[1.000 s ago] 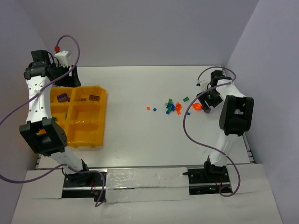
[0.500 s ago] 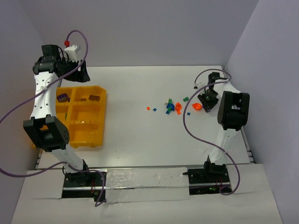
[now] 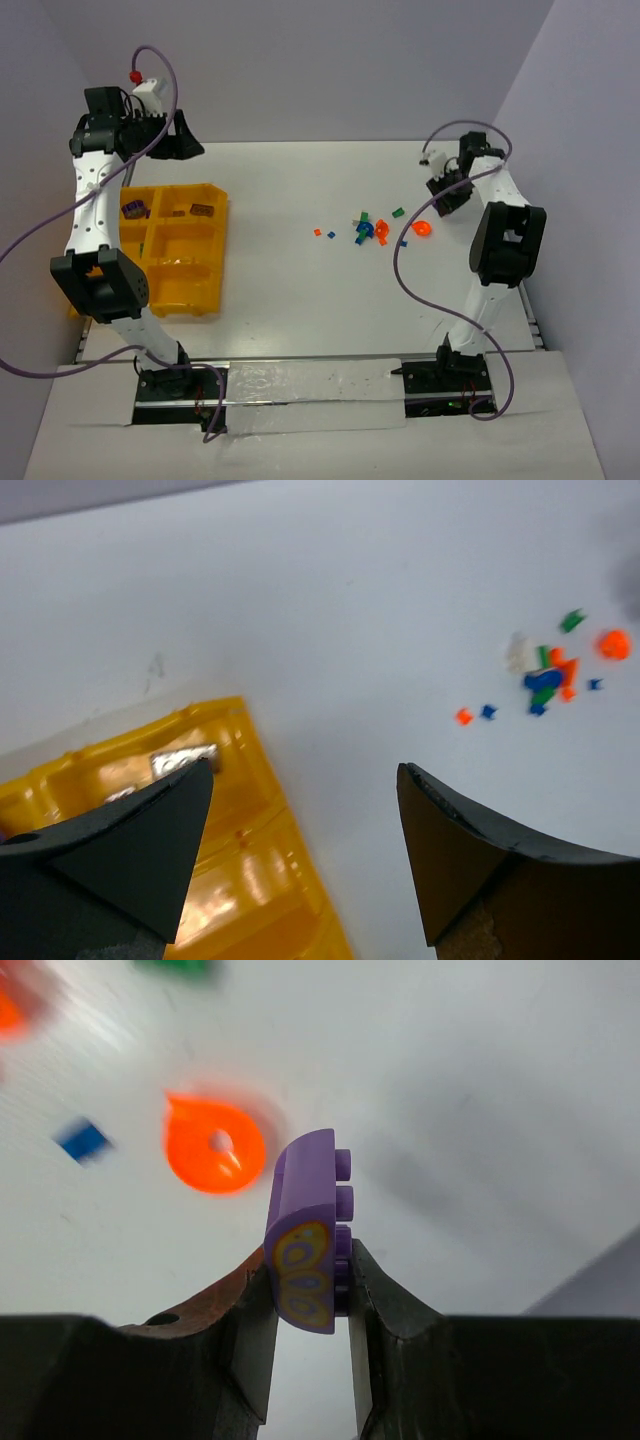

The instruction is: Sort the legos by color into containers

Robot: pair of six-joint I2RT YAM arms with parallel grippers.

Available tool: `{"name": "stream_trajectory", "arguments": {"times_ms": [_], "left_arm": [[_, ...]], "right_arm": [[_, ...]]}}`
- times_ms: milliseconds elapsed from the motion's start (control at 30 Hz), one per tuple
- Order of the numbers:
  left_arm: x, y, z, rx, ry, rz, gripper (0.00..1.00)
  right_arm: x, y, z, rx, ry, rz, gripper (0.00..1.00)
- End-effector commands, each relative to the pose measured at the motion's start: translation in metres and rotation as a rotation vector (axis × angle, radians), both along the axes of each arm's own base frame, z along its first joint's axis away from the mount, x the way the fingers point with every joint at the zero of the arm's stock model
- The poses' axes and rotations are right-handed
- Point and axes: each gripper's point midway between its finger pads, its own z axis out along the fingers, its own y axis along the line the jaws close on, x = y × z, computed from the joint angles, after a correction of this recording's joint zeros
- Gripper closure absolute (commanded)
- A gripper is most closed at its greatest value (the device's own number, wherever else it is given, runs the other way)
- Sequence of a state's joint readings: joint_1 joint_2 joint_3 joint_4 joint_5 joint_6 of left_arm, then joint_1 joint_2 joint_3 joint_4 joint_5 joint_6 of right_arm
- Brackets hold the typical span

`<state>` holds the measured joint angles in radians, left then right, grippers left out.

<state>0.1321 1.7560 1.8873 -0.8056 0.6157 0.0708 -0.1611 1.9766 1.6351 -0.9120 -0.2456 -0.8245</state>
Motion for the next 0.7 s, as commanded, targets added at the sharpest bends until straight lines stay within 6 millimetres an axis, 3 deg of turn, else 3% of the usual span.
{"name": "stream_trajectory", "arguments": {"times_ms": [0, 33, 100, 133, 200, 300, 367, 400, 467, 533, 667], "left_arm": [[0.006, -0.055, 0.061, -0.196, -0.123, -0.150, 0.16], [0.005, -0.063, 0.062, -0.223, -0.111, -0.166, 0.16], [0.003, -0.075, 0.063, -0.274, -0.085, -0.188, 0.17], [0.002, -0.081, 0.064, -0.308, -0.067, -0.198, 0.17], [0.001, -0.094, 0.062, -0.340, -0.053, -0.217, 0.18], [-0.003, -0.125, 0.052, -0.349, -0.021, -0.272, 0.19], [-0.004, -0.138, 0.047, -0.357, -0.003, -0.287, 0.19], [-0.006, -0.144, 0.046, -0.368, 0.002, -0.297, 0.19], [-0.010, -0.163, 0.041, -0.384, 0.019, -0.328, 0.18], [-0.010, -0.177, 0.043, -0.384, 0.011, -0.350, 0.18], [-0.006, -0.196, 0.039, -0.377, 0.019, -0.367, 0.18]], "right_arm": [[0.043, 0.118, 0.121, 0.242, -0.321, 0.190, 1.00], [0.047, 0.150, 0.138, 0.302, -0.359, 0.230, 1.00], [0.050, 0.180, 0.157, 0.360, -0.403, 0.271, 1.00], [0.048, 0.212, 0.173, 0.422, -0.432, 0.313, 1.00], [0.043, 0.254, 0.192, 0.521, -0.453, 0.359, 1.00], [0.036, 0.304, 0.209, 0.602, -0.486, 0.417, 1.00], [0.033, 0.335, 0.210, 0.594, -0.511, 0.437, 1.00], [0.040, 0.333, 0.212, 0.572, -0.539, 0.415, 1.00], [0.035, 0.358, 0.212, 0.574, -0.564, 0.430, 1.00], [0.034, 0.371, 0.220, 0.592, -0.595, 0.423, 1.00], [0.030, 0.385, 0.225, 0.594, -0.612, 0.425, 1.00]]}}
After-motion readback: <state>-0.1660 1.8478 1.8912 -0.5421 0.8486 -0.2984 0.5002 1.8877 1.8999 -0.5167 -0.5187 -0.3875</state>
